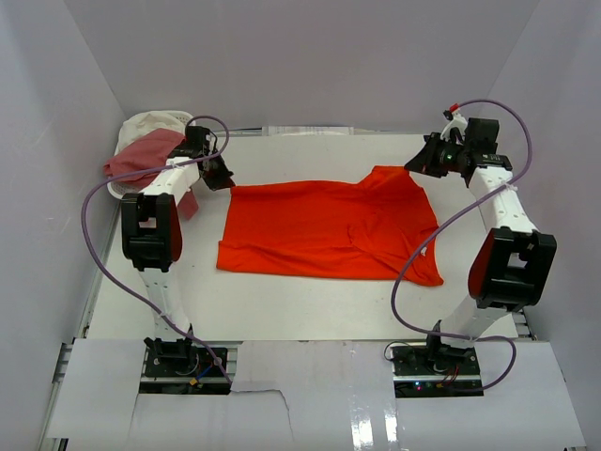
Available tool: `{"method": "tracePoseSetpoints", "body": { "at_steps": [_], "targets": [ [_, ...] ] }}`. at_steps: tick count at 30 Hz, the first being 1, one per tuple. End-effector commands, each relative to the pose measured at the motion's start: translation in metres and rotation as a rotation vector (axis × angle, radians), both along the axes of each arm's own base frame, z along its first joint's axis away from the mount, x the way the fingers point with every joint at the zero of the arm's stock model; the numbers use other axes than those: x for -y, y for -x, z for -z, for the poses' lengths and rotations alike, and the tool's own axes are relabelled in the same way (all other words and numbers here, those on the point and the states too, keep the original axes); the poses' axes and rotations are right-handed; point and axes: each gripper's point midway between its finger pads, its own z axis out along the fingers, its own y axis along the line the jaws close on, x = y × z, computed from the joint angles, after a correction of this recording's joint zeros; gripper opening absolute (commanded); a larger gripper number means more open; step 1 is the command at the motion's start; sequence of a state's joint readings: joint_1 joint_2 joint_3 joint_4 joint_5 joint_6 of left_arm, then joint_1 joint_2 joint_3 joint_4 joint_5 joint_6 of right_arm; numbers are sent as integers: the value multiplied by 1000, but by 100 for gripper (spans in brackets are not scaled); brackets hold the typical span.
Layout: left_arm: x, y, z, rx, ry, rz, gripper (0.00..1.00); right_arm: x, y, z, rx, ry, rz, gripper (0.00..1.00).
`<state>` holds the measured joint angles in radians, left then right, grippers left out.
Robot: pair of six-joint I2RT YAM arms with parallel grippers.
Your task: Fold and stack the t-shirts
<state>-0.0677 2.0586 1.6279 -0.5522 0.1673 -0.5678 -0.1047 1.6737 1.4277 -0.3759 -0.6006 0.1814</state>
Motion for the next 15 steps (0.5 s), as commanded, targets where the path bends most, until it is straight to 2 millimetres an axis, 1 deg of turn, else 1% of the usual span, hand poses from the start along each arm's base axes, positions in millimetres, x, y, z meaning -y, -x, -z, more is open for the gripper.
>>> {"method": "tracePoseSetpoints", "body": {
  "at_steps": [1,3,4,5,7,11,15],
  "targets": [
    [-6,-8,-47,111,-9,-7,0,2,7,-21,75,21,-3,8],
    [-8,-6,-43,100,-8,-13,0,3,11,-21,78,25,-1,8],
    [-10,-6,-42,96,-9,-19,0,2,14,-17,67,25,-1,8],
    [-12,-5,-41,93,-8,-24,0,2,17,-19,73,28,-1,8],
    [-16,-3,-37,82,-8,-32,0,2,22,-13,61,27,-1,8],
    [-23,0,-33,68,-6,-45,0,1,33,-13,66,32,-2,8],
    [-25,2,-40,82,-6,-49,0,3,42,-11,67,47,7,8]
  ]
}}
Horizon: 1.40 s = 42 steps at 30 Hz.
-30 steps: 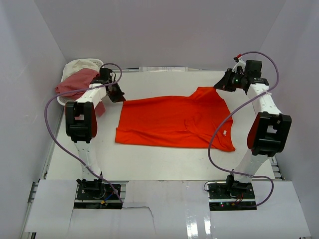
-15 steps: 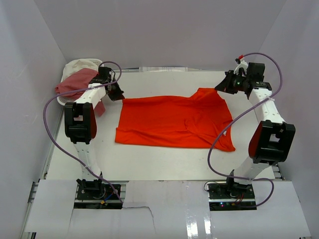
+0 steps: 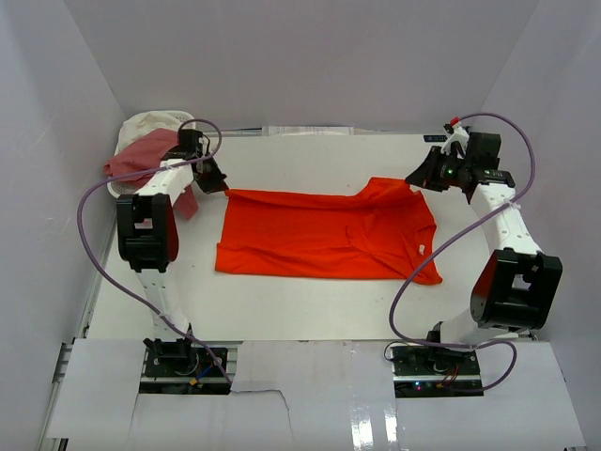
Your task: Fold and stack the t-shirts
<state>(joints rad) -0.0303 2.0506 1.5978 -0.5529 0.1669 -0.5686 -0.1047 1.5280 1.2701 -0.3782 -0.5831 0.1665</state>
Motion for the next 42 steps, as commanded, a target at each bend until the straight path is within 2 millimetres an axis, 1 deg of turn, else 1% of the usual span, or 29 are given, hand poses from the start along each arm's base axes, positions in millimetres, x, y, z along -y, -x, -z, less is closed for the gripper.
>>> {"method": "tracePoseSetpoints", "body": {
  "at_steps": [1,4,5,6,8,9,12,17,22,24,25,26,27,28,29,30,32,33,34,37,42],
  "targets": [
    [-6,-1,-48,105,-6,-10,0,4,6,-20,83,30,2,8],
    [-8,1,-54,118,-13,-12,0,3,12,-18,80,28,-1,8],
    [-8,2,-53,117,-15,-12,0,2,14,-20,88,29,-1,8],
    [-8,3,-53,117,-17,-9,0,2,17,-17,80,28,-1,8],
    [-8,4,-53,116,-16,-6,0,1,21,-19,87,26,-4,8],
    [-8,5,-53,114,-14,-5,0,0,24,-15,76,23,-6,8],
    [-5,8,-51,109,-4,1,0,2,30,-14,79,32,3,8],
    [-5,13,-51,109,-5,8,0,3,34,-19,95,43,10,8],
    [-5,20,-46,94,-4,13,0,3,40,-23,106,48,17,8],
    [-3,26,-42,81,4,15,0,5,45,-16,85,57,34,8],
    [-3,28,-41,78,5,14,0,6,48,-16,86,59,39,8],
    [-3,30,-40,78,7,16,0,6,53,-8,66,60,43,8],
    [-3,31,-42,82,7,17,0,5,56,-5,56,56,48,8],
    [-3,34,-39,75,7,19,0,6,60,-3,50,54,56,8],
    [-3,35,-40,75,7,19,0,7,64,3,27,58,70,8],
    [-3,36,-40,75,7,21,0,8,70,15,-9,56,81,8],
    [-3,40,-39,73,7,23,0,10,78,27,-40,64,97,8],
    [-2,42,-39,71,9,24,0,9,86,39,-73,63,103,8],
    [-2,45,-39,68,10,27,0,11,90,46,-98,72,113,8],
    [-3,51,-36,59,6,26,0,11,105,62,-145,75,121,8],
    [-6,69,-29,38,-8,24,0,13,129,83,-225,80,154,8]
  ]
}}
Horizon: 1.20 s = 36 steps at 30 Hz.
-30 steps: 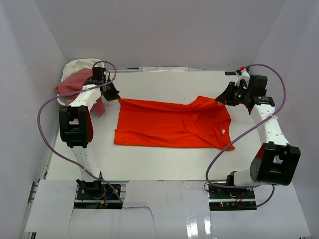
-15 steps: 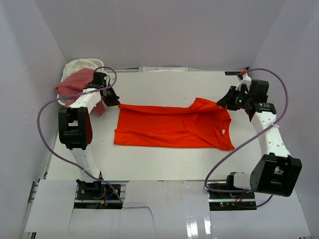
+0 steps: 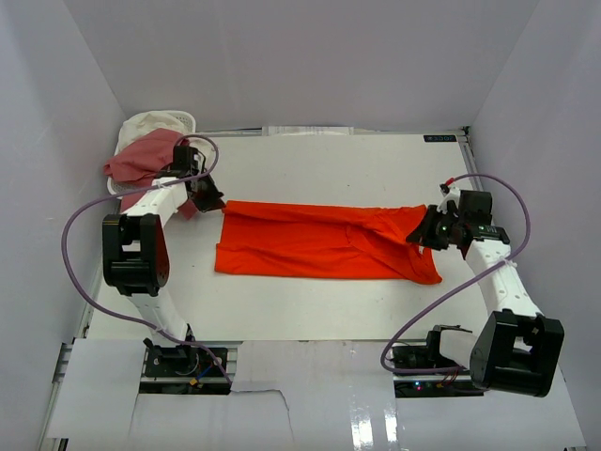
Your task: Fold and stack the t-shirts
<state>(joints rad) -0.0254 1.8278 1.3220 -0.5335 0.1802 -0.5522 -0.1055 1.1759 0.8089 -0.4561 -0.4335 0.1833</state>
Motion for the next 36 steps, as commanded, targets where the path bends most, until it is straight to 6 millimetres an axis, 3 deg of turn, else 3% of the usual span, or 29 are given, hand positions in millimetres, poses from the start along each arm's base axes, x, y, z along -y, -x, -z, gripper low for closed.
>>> {"method": "tracePoseSetpoints", "body": {
  "at_steps": [1,8,9,11,14,15,16,19,25,31,35,36],
  "targets": [
    [-3,6,-23,64,-7,9,0,4,20,12,-48,8,46,8],
    [-2,33,-3,4,-3,20,0,10,47,43,-161,33,107,9],
    [-2,36,1,-9,-4,19,0,9,49,44,-177,24,117,11],
    [-3,42,10,-35,-10,22,0,7,53,42,-210,14,117,28],
    [-2,49,20,-69,-2,27,16,6,60,43,-241,19,108,41],
    [-1,50,22,-76,2,25,36,7,60,40,-233,23,107,45],
    [-1,52,25,-87,6,22,43,6,60,39,-224,21,107,45],
    [-2,56,27,-104,4,7,64,7,51,26,-158,16,119,46],
    [-20,52,18,-94,-76,-39,88,-7,16,1,-22,-51,22,47],
    [-26,36,0,-52,-90,-52,89,-22,-22,-6,23,-48,-90,51],
    [-17,18,-17,1,-50,-23,89,-31,-46,2,16,2,-130,52],
    [-14,14,-19,10,-36,-13,89,-43,-47,4,22,26,-176,50]
  ]
}}
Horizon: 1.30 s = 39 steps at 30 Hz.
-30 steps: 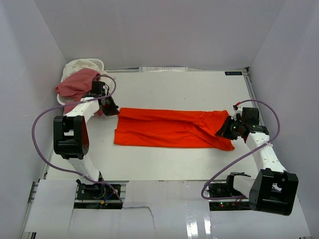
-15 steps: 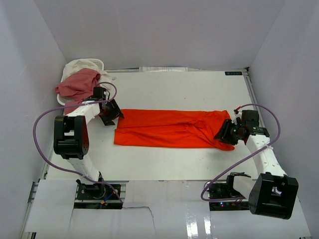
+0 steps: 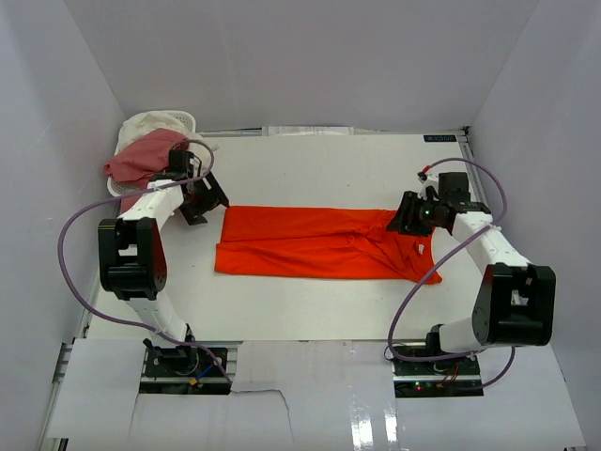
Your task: Fold and stack the t-shirts
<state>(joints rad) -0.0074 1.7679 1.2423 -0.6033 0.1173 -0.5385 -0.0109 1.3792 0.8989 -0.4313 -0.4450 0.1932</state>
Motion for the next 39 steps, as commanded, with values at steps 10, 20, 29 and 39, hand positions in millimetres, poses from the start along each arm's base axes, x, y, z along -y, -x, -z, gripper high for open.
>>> {"method": "tracePoseSetpoints", "body": {
  "at_steps": [10,20,29,39],
  "targets": [
    [24,-55,-40,134,75,100,89,-28,-63,11,154,165,-210,47],
    [26,-47,-27,128,85,109,88,-28,-72,30,113,171,-212,40],
    [26,-43,-24,124,86,110,89,-49,-57,26,93,46,-276,8],
    [26,-42,-25,127,88,111,88,-63,-17,14,57,-43,-294,8]
  ]
}}
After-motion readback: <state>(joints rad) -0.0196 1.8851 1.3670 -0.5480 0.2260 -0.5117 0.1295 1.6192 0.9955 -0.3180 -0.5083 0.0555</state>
